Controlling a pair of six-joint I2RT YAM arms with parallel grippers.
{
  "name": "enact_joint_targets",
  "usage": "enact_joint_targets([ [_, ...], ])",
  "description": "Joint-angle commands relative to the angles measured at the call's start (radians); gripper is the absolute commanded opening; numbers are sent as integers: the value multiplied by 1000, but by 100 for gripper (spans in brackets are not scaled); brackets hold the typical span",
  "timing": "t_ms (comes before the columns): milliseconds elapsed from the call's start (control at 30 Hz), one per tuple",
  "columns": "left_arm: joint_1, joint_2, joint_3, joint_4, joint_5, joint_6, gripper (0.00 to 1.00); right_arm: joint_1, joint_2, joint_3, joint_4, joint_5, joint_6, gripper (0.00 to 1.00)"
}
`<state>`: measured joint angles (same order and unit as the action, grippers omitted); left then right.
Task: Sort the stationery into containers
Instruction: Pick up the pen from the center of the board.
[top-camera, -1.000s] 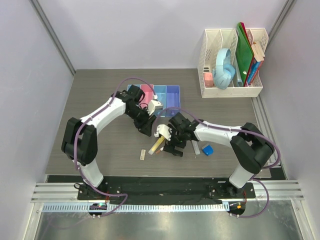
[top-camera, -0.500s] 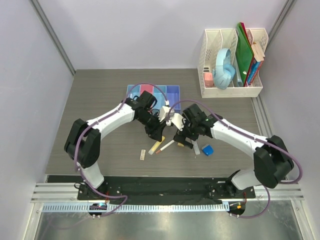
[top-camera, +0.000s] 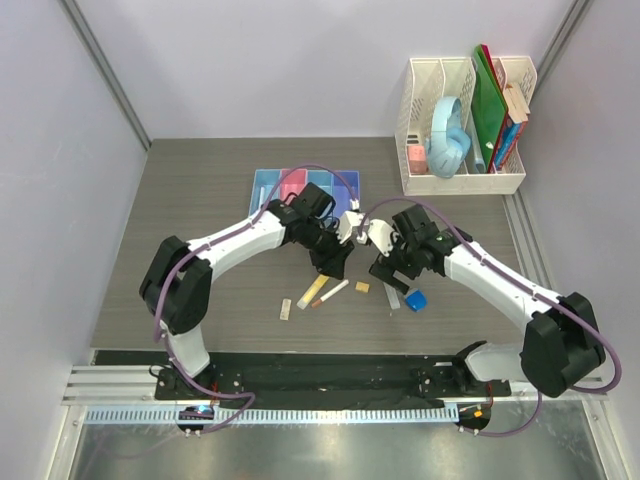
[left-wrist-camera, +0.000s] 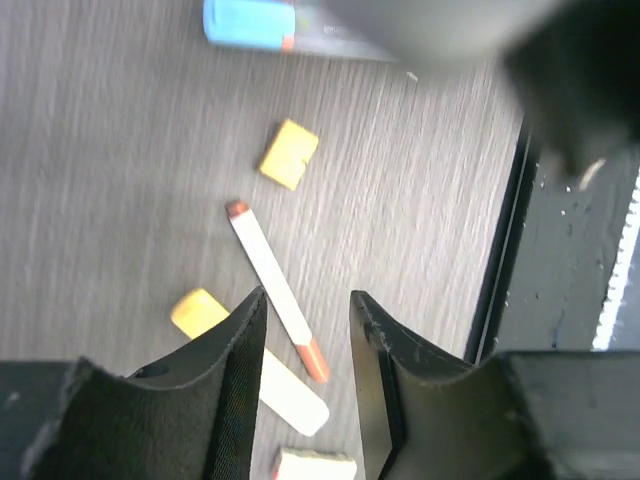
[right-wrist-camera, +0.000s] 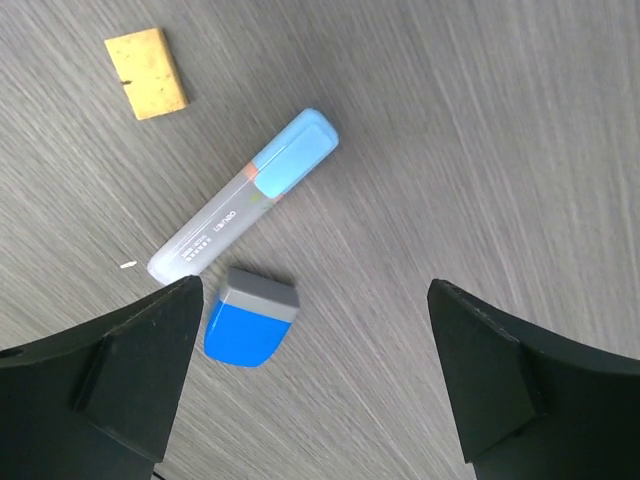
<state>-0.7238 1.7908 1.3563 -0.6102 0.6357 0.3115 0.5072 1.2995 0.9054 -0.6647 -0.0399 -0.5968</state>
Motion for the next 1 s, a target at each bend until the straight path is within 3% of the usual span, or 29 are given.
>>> enact_joint_targets([
  [0,26,15,1,-135,-33,-2,40,-6,-48,6,68,-64,25,100],
  [300,46,42,83,-174,-48,-12,40,132,-83,20,-26,-179,-32,100],
  [667,46,45,9,-177,-22,20,40,96,-295,-69,220,106,64,100],
  [833,23,41,-37,-163,-36,15,39,44,-296,-66,330,282,74,100],
  [967,-5,45,-74,-122,-56,-11,39,-33,-287,-33,378,311,104,100],
])
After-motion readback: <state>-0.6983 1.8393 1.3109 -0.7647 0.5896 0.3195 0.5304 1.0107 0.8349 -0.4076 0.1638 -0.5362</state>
